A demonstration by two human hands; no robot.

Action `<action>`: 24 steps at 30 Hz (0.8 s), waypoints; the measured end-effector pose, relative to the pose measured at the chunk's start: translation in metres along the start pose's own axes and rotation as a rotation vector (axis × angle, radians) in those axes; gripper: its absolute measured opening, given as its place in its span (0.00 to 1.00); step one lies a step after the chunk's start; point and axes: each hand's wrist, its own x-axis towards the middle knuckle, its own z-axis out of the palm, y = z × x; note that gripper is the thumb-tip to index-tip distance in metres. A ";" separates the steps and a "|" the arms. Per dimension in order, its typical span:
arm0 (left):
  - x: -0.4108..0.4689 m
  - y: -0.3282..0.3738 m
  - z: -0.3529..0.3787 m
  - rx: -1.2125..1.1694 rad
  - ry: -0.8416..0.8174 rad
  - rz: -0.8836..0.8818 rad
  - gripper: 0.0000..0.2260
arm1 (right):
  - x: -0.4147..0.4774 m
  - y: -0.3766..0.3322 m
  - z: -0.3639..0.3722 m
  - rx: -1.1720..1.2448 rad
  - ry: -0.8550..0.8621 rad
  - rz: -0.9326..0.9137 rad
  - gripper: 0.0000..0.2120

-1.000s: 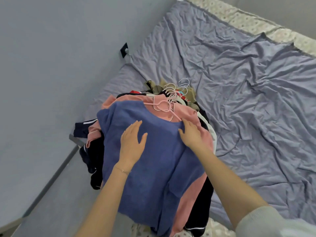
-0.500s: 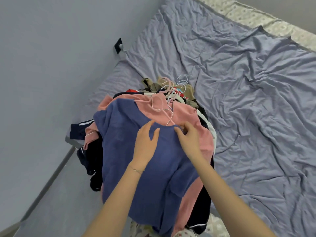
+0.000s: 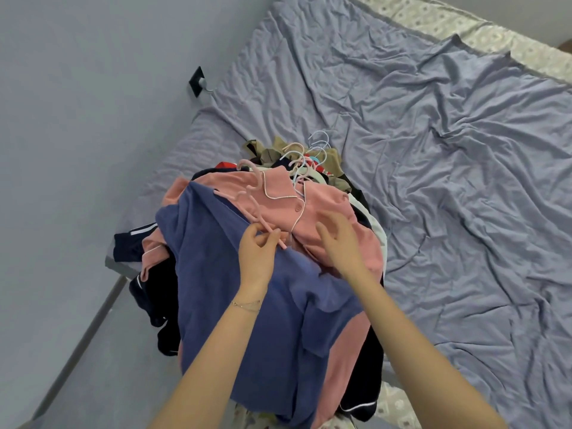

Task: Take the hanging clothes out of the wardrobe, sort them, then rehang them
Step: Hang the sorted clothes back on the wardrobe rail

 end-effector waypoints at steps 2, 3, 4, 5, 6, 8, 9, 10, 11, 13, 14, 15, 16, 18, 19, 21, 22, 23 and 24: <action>-0.001 -0.005 -0.001 0.003 -0.012 0.003 0.02 | 0.022 0.014 -0.004 -0.166 -0.010 -0.020 0.19; -0.002 -0.008 -0.002 0.000 -0.017 0.005 0.03 | 0.031 0.021 -0.006 -0.237 -0.033 0.008 0.23; -0.002 -0.010 -0.003 0.003 -0.019 0.005 0.03 | 0.038 0.027 -0.007 -0.303 -0.048 0.043 0.26; -0.002 -0.012 -0.003 0.007 -0.019 0.006 0.03 | 0.044 0.033 -0.007 -0.373 -0.063 0.073 0.29; -0.002 -0.014 -0.004 0.010 -0.019 0.005 0.03 | 0.049 0.039 -0.007 -0.435 -0.086 0.098 0.31; -0.001 -0.016 -0.004 0.006 -0.018 0.003 0.04 | 0.052 0.045 -0.005 -0.482 -0.144 0.146 0.33; -0.001 -0.017 -0.004 0.004 -0.019 0.003 0.04 | 0.052 0.048 -0.003 -0.475 -0.167 0.169 0.34; -0.001 -0.017 -0.004 0.001 -0.019 0.002 0.05 | 0.051 0.050 -0.002 -0.468 -0.176 0.187 0.35; 0.000 -0.018 -0.005 -0.005 -0.020 0.003 0.05 | 0.050 0.052 -0.001 -0.470 -0.171 0.200 0.35; 0.000 -0.018 -0.007 -0.006 -0.025 0.009 0.04 | 0.049 0.053 0.001 -0.499 -0.144 0.226 0.33; 0.000 -0.018 -0.008 -0.005 -0.028 0.013 0.04 | 0.050 0.053 0.002 -0.521 -0.135 0.240 0.33; -0.001 -0.019 -0.009 -0.008 -0.028 0.019 0.04 | 0.050 0.052 0.002 -0.536 -0.130 0.255 0.32; -0.001 -0.019 -0.010 -0.010 -0.027 0.024 0.03 | 0.051 0.052 0.002 -0.536 -0.126 0.272 0.31; -0.002 -0.020 -0.013 -0.006 -0.011 0.030 0.03 | 0.050 0.049 0.000 -0.502 -0.123 0.292 0.29; -0.003 -0.020 -0.015 -0.004 -0.002 0.030 0.03 | 0.047 0.047 0.000 -0.472 -0.126 0.288 0.28; -0.006 -0.022 -0.019 -0.017 0.003 0.027 0.03 | 0.039 0.046 -0.001 -0.389 -0.121 0.269 0.26; -0.008 -0.021 -0.019 -0.032 0.002 0.027 0.04 | 0.036 0.045 -0.002 -0.359 -0.114 0.267 0.26; -0.010 -0.020 -0.020 -0.048 0.000 0.028 0.04 | 0.032 0.041 -0.004 -0.349 -0.114 0.272 0.25; -0.012 -0.018 -0.021 -0.059 -0.001 0.028 0.05 | 0.029 0.037 -0.005 -0.354 -0.118 0.272 0.22</action>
